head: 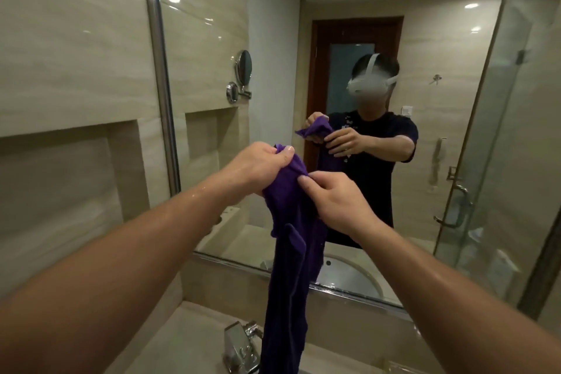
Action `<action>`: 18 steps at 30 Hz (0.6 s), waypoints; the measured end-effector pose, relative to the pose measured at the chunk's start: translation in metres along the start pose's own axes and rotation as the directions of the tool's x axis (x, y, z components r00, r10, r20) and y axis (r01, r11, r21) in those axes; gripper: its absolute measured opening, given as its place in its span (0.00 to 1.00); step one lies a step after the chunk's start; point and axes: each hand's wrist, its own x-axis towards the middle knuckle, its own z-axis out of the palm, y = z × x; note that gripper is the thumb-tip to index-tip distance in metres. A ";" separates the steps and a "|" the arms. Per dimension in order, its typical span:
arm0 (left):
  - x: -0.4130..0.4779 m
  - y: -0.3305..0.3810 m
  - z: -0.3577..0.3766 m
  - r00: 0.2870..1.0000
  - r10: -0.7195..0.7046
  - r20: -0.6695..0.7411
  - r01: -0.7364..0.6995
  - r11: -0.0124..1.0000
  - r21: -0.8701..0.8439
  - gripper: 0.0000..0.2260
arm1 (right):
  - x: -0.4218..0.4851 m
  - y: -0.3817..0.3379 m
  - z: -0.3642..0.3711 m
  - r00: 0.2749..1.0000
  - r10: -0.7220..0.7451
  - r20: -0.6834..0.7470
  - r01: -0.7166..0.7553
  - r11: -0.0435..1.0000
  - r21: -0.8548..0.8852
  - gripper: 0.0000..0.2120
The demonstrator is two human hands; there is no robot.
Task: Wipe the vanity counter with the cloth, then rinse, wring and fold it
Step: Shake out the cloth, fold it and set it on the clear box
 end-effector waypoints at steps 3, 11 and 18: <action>-0.009 0.009 -0.013 0.998 -0.057 0.009 0.055 0.990 0.127 0.27 | 0.001 -0.006 0.006 0.996 -0.089 -0.011 0.089 0.996 -0.022 0.22; -0.048 -0.028 -0.053 0.972 -0.197 -0.124 0.133 0.906 -0.402 0.18 | 0.017 -0.054 0.018 0.973 -0.168 -0.157 0.212 0.917 0.337 0.24; -0.107 -0.051 -0.106 0.939 -0.276 -0.207 0.057 0.714 -0.697 0.04 | 0.006 -0.117 0.026 0.948 0.167 0.270 -0.317 0.578 0.752 0.18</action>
